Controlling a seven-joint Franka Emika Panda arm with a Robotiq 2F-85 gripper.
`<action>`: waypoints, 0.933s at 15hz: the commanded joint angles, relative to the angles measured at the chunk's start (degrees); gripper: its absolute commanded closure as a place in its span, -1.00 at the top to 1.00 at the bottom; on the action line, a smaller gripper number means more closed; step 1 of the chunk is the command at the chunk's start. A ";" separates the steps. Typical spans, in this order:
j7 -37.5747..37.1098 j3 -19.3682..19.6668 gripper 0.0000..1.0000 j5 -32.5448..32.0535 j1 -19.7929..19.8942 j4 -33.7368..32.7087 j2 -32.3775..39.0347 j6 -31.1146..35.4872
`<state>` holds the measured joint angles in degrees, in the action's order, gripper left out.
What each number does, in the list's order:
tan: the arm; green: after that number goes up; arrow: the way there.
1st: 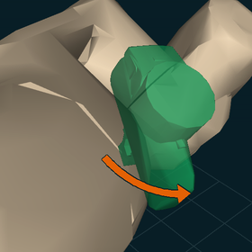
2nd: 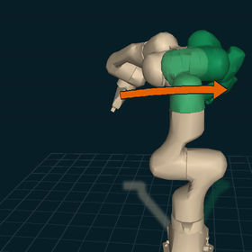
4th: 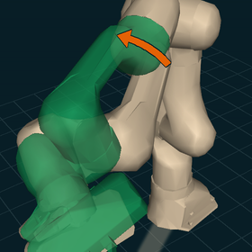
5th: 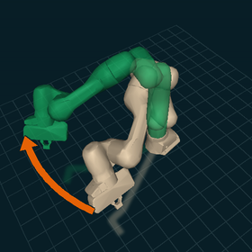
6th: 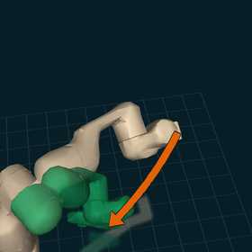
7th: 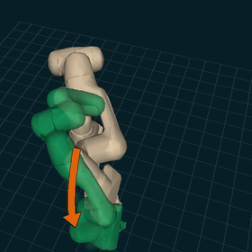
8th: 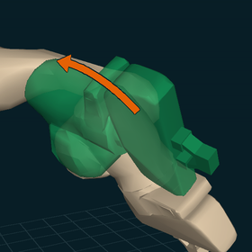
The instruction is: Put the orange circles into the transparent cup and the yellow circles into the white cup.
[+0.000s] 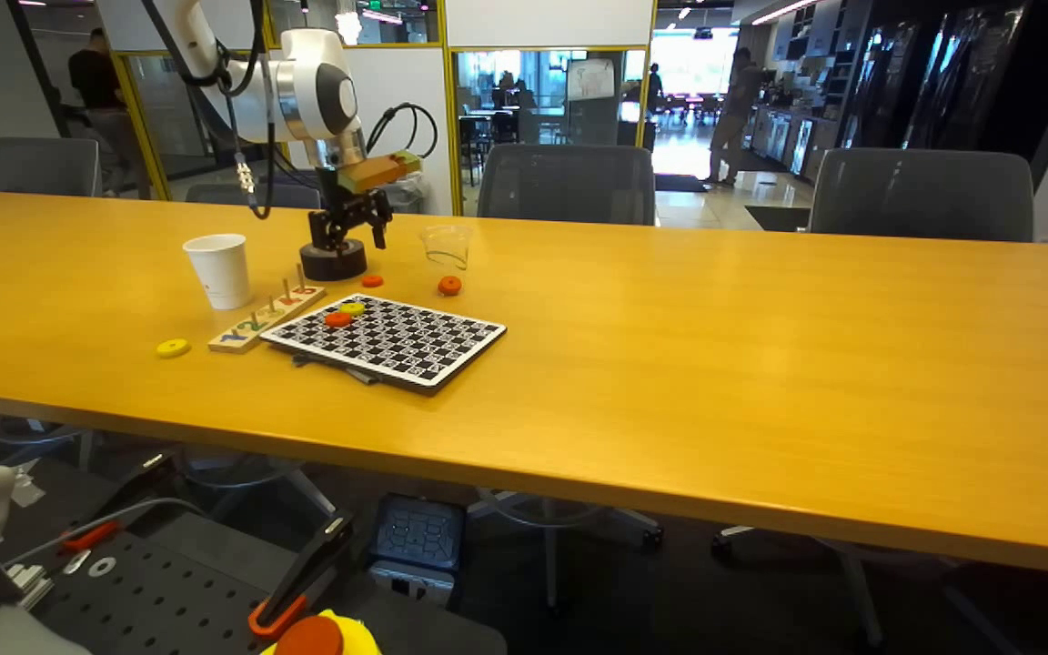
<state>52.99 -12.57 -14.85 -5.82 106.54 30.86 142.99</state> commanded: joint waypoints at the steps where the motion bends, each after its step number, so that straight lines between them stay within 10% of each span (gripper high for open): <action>1: 2.67 -0.82 1.00 1.54 0.51 -2.66 1.97 -0.93; 14: 6.20 -0.79 1.00 2.13 0.26 -12.50 9.16 -6.42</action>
<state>56.88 -12.65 -14.37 -5.82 98.20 37.87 139.19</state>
